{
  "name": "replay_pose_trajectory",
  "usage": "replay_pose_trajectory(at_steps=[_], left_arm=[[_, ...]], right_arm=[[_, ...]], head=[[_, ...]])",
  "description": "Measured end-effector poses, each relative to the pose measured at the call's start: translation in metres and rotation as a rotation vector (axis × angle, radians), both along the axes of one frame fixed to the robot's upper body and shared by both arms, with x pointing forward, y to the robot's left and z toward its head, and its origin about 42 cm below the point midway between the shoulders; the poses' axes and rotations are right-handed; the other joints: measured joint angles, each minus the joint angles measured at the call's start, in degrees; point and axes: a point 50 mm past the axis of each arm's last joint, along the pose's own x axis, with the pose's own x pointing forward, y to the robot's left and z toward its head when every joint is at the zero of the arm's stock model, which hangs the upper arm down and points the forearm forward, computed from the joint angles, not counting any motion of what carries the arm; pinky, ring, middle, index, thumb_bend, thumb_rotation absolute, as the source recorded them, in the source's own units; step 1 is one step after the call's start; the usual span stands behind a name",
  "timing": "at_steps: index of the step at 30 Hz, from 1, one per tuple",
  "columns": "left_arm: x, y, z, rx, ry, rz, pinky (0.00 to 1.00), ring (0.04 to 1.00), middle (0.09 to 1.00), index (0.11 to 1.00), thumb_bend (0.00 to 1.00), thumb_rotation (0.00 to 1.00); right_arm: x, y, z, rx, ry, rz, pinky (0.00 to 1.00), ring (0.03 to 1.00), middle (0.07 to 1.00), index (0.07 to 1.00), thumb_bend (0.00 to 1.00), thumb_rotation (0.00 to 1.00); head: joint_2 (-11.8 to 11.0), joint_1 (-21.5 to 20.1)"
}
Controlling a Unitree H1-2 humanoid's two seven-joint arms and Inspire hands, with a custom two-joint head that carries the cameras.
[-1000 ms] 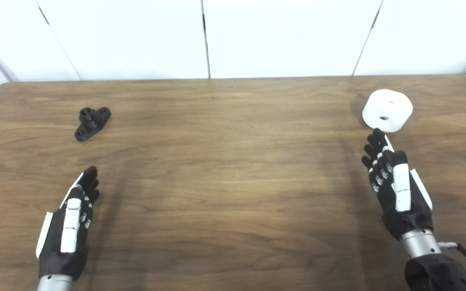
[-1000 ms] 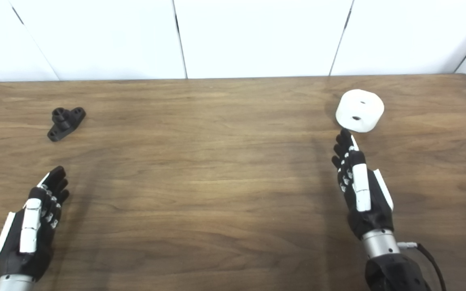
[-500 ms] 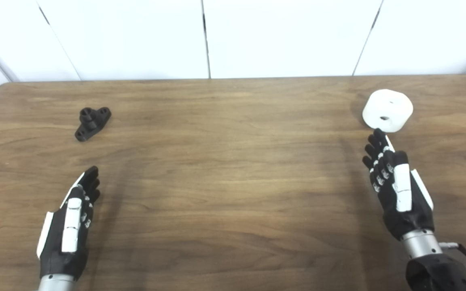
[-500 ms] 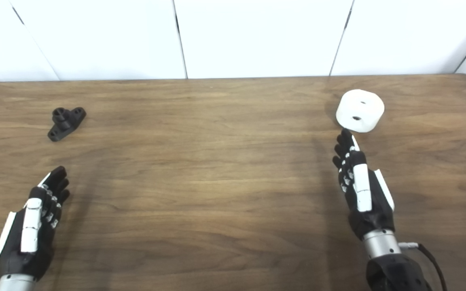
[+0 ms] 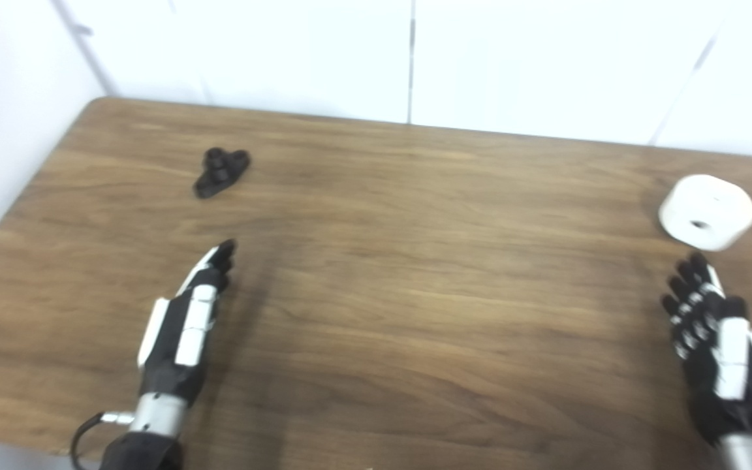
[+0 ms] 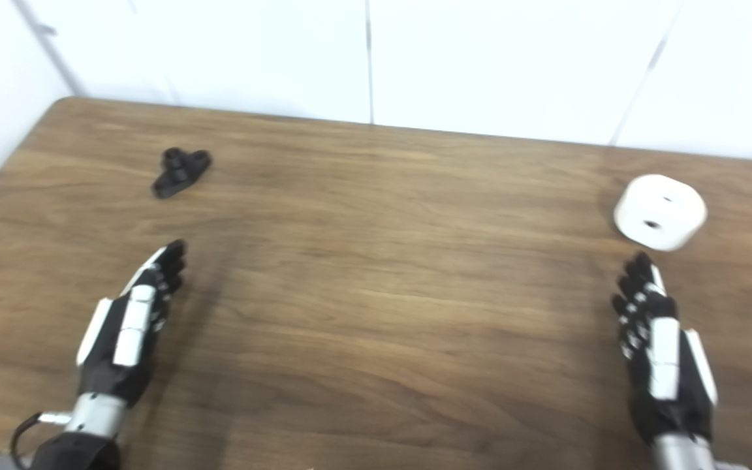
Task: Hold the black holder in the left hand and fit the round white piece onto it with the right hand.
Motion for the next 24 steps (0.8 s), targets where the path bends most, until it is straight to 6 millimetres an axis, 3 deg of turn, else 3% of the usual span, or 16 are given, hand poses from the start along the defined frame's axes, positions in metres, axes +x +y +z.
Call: replay_pose_trajectory(at_steps=[10, 16, 24], left_arm=[[0.001, -0.007, -0.011, 0.028, -0.031, -0.001, 0.98, 0.983, 0.975, 0.929, 0.5, 0.88], [0.001, -0.009, -0.014, 0.025, -0.031, -0.002, 0.99, 0.995, 0.981, 0.936, 0.55, 0.87], [0.001, -0.009, -0.014, 0.022, -0.03, 0.0, 0.97, 0.979, 0.973, 0.927, 0.54, 0.86]], right_arm=[[-0.001, -0.007, -0.009, 0.006, -0.009, 0.0, 1.0, 1.0, 1.0, 1.0, 0.61, 1.0], [-0.001, -0.011, -0.01, -0.012, -0.01, 0.006, 1.0, 1.0, 1.0, 1.0, 0.65, 1.0], [-0.001, -0.012, -0.01, -0.012, -0.009, 0.008, 1.0, 1.0, 1.0, 1.0, 0.56, 1.0]], head=[[-3.34, 2.55], [-2.91, 2.38], [-2.73, 1.94]])
